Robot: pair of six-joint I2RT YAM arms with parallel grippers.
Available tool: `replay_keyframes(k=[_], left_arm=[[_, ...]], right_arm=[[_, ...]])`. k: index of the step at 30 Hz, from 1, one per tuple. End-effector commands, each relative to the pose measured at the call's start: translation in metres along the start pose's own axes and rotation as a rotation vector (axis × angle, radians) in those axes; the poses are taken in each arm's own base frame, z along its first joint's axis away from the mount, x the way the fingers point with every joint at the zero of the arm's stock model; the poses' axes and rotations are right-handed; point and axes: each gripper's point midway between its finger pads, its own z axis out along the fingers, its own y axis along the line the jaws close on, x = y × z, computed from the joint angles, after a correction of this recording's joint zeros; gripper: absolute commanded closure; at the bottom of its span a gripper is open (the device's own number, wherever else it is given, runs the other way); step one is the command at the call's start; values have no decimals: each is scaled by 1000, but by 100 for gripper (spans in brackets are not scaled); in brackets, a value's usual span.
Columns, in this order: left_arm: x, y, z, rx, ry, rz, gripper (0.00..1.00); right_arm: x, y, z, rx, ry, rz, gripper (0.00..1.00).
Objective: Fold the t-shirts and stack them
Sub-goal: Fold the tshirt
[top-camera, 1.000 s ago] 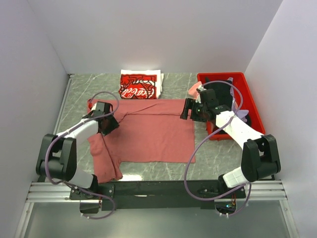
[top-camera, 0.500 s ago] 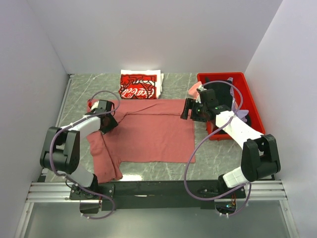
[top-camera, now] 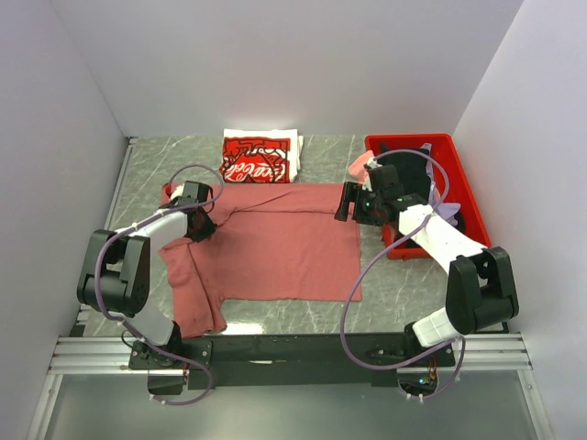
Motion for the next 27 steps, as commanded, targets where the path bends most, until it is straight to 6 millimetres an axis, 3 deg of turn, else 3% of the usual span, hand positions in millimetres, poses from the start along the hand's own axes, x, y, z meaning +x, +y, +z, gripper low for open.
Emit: replay_keyframes(k=[1, 5, 16, 22, 27], left_arm=[[-22, -21, -11, 50, -44, -11, 81], [-27, -19, -13, 29, -49, -14, 99], [-55, -39, -26, 96, -68, 7, 99], [-72, -42, -15, 88, -76, 19, 95], [-83, -43, 3, 69, -57, 26, 86]], right_arm=[[-11, 1, 2, 5, -35, -17, 13], [-11, 0, 1, 11, -35, -19, 14], [-10, -2, 5, 19, -20, -26, 14], [-8, -6, 11, 40, 0, -28, 14], [-8, -8, 15, 48, 6, -32, 13]])
